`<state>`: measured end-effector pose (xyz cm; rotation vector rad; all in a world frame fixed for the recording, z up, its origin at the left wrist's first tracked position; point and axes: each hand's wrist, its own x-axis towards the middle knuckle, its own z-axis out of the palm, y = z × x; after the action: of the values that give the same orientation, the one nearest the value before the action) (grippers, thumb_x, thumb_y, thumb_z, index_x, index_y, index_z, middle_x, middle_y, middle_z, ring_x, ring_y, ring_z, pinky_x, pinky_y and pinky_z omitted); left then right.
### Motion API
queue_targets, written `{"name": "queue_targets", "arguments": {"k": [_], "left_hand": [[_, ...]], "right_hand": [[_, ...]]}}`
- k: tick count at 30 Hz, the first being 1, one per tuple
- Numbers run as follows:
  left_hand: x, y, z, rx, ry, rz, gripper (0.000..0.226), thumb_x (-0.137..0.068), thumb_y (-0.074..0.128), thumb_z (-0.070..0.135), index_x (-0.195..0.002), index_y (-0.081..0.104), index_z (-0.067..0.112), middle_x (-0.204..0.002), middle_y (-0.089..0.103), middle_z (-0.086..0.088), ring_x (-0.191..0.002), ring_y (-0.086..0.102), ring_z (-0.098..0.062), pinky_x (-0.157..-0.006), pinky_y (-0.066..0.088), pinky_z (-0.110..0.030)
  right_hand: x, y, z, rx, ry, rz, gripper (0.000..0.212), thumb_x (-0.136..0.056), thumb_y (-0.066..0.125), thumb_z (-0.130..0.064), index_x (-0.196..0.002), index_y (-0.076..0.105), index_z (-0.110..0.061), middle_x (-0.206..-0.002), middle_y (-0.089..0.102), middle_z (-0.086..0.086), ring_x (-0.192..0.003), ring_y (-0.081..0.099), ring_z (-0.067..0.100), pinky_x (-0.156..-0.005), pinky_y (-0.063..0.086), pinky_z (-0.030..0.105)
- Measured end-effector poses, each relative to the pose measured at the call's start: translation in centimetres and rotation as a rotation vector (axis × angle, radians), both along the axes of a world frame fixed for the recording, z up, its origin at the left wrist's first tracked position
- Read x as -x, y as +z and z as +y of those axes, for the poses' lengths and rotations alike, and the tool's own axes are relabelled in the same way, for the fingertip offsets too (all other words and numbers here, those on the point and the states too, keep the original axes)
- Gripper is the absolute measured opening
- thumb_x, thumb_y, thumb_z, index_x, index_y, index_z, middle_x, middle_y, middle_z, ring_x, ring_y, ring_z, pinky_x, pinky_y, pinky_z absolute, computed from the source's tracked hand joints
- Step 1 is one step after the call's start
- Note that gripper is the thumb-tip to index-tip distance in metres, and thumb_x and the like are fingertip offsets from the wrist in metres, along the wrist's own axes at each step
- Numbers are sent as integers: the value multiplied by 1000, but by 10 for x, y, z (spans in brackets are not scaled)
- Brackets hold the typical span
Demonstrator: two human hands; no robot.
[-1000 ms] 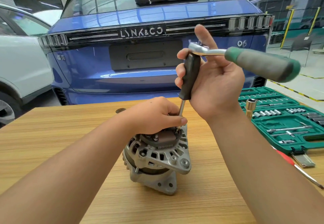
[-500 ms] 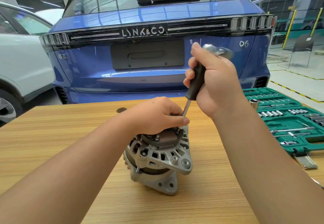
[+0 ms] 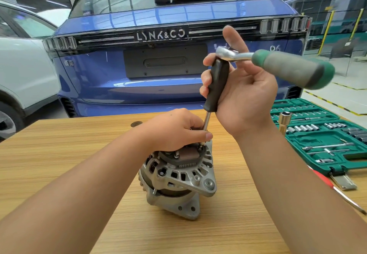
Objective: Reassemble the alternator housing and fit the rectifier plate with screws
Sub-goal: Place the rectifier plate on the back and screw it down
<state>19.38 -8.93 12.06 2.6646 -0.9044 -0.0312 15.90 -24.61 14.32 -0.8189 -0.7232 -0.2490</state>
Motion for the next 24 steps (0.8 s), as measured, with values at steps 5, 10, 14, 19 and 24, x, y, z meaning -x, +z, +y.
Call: {"name": "queue_targets", "arguments": {"k": [5, 10, 14, 19, 24], "left_hand": [[0, 0, 1, 14, -4, 16, 45, -94, 57, 59, -77, 59, 18, -64, 49, 9, -54, 44, -5, -58, 38, -31], [-1, 0, 1, -1, -5, 2, 42, -94, 57, 60, -79, 61, 21, -67, 54, 6, -56, 46, -5, -59, 39, -31], [0, 1, -2, -26, -38, -7, 38, -96, 54, 60, -77, 54, 28, -63, 51, 18, -54, 46, -3, -55, 35, -29], [-2, 0, 0, -8, -33, -14, 39, -96, 55, 59, -69, 54, 31, -61, 49, 14, -53, 45, -4, -55, 36, -30], [-1, 0, 0, 7, -22, -1, 41, -94, 56, 60, -71, 55, 26, -61, 50, 12, -53, 45, -5, -56, 37, -29]], "right_hand": [[0, 2, -2, 56, 12, 11, 34, -100, 34, -35, -127, 54, -27, -92, 59, 4, -73, 49, 20, -66, 38, 33], [-1, 5, 1, 40, -73, 115, 23, -100, 51, -34, -117, 58, -20, -89, 56, 2, -68, 51, 15, -62, 41, 29], [-4, 10, 2, 64, -437, 252, 17, -96, 68, -25, -81, 62, -18, -63, 53, -6, -50, 47, 10, -50, 43, 25], [-3, 7, -2, 27, -114, 237, 12, -101, 56, -12, -106, 60, -22, -80, 63, -4, -63, 56, 11, -60, 47, 26], [-1, 2, 6, 110, -255, -40, 34, -101, 49, -1, -124, 54, -26, -89, 62, 1, -68, 52, 16, -61, 46, 29]]}}
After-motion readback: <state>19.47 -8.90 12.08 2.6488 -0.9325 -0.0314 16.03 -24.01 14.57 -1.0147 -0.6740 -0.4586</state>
